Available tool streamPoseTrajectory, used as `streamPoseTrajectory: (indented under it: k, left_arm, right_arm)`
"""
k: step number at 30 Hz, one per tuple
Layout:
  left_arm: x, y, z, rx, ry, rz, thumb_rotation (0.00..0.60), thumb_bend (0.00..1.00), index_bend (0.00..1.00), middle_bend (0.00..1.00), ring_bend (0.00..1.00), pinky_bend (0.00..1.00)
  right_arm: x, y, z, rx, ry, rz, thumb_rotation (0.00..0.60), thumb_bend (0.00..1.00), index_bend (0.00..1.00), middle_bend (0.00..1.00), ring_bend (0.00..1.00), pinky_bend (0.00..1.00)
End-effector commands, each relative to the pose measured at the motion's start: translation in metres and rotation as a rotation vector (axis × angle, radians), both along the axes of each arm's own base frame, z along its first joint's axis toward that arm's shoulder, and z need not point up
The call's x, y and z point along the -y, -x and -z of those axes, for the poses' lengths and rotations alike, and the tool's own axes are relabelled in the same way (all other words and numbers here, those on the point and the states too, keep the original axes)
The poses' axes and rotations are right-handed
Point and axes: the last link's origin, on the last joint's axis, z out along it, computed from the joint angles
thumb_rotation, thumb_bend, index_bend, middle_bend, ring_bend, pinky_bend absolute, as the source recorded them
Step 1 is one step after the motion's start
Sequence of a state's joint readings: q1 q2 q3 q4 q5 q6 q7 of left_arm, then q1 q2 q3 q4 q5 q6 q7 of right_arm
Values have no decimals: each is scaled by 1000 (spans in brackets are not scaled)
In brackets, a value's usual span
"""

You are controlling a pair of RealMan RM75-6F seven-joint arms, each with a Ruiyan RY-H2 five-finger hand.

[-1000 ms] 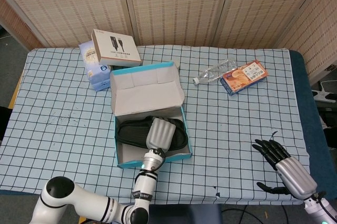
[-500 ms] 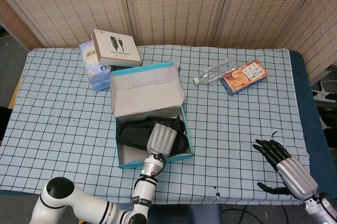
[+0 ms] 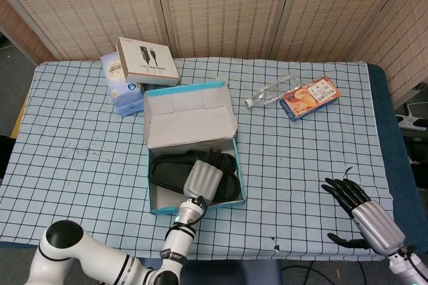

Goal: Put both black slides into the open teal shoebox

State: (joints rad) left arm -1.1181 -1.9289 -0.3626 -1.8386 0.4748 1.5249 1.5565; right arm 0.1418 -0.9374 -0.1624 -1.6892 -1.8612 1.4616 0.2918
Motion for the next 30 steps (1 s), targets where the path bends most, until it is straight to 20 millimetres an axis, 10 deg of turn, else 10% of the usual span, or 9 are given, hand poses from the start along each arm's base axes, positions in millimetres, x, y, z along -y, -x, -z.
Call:
streamPoseTrajectory:
  k: [1,7,14,30]
  left_arm:
    - [1,7,-7,-14,5,-2,557,443,0,0,0,138]
    - [10,21,-13,-10,100,-81,477,696,0,0,0,100]
    - [4,26,-25,-29,72,-97,548,397,0,0,0,100]
    - [18,49,-37,-34,86,-16,600,405,0,0,0,106]
  right_arm:
    - [0,0,0,2,3,0,526,139,0,0,0,0]
    - [0,-1,3,-7,-9,-4,527,139,0,0,0,0]
    - [-1,-1,2,-6,2,-2,528,139,0,0,0,0]
    - [0,-1,4,-15,-3,-4,527,139,0,0,0,0]
